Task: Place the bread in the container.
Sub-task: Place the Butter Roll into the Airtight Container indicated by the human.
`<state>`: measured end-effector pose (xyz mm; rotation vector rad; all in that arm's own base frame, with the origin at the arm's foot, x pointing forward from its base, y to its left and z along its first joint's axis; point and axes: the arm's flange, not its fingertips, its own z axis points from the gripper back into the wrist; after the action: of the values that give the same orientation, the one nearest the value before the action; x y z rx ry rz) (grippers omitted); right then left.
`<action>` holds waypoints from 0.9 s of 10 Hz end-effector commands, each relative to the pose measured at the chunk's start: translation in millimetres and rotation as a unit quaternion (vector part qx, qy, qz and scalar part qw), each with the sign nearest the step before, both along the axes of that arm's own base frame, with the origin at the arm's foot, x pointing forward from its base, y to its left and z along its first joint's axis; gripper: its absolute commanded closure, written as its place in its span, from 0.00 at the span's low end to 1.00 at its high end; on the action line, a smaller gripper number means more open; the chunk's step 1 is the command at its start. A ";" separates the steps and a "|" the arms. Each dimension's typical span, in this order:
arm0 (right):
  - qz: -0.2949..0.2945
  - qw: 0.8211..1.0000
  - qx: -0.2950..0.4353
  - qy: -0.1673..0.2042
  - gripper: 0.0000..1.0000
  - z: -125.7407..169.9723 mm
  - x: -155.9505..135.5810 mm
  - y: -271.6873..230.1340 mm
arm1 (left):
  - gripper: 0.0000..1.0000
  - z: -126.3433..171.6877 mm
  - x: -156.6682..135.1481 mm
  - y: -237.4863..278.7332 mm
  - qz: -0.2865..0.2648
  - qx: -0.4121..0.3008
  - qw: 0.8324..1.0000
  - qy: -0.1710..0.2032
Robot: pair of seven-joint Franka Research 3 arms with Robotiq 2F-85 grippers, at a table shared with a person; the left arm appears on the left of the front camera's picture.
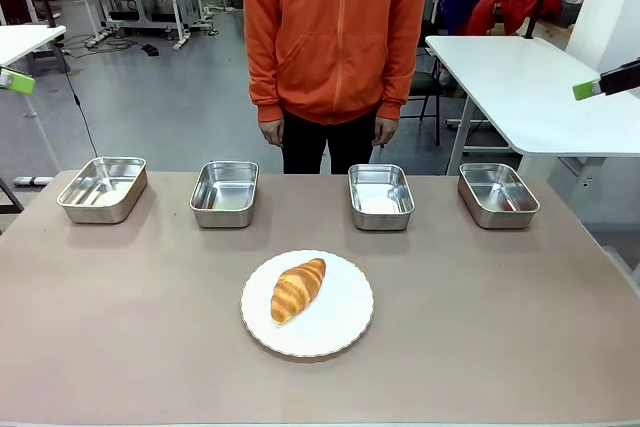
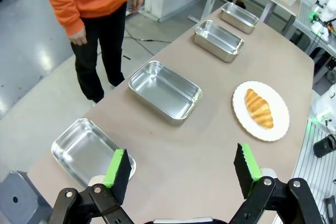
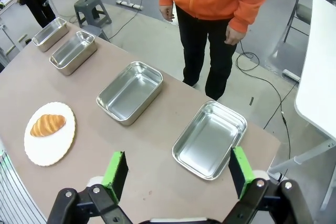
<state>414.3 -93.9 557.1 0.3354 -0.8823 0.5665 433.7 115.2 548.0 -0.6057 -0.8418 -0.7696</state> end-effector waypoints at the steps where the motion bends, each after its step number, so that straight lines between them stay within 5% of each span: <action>1: 0.009 1.000 0.007 -0.009 0.00 -2.6 1.8 -1.6 | 0.00 1.6 -0.4 -1.0 -0.004 -0.005 1.000 -0.005; 9: 0.009 1.000 0.007 -0.009 0.00 -2.6 1.8 -1.6 | 0.00 1.6 -0.4 -1.0 -0.004 -0.005 1.000 -0.005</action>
<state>414.0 -94.1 557.1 0.3356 -0.8813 0.5646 433.7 115.3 548.1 -0.6056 -0.8420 -0.7695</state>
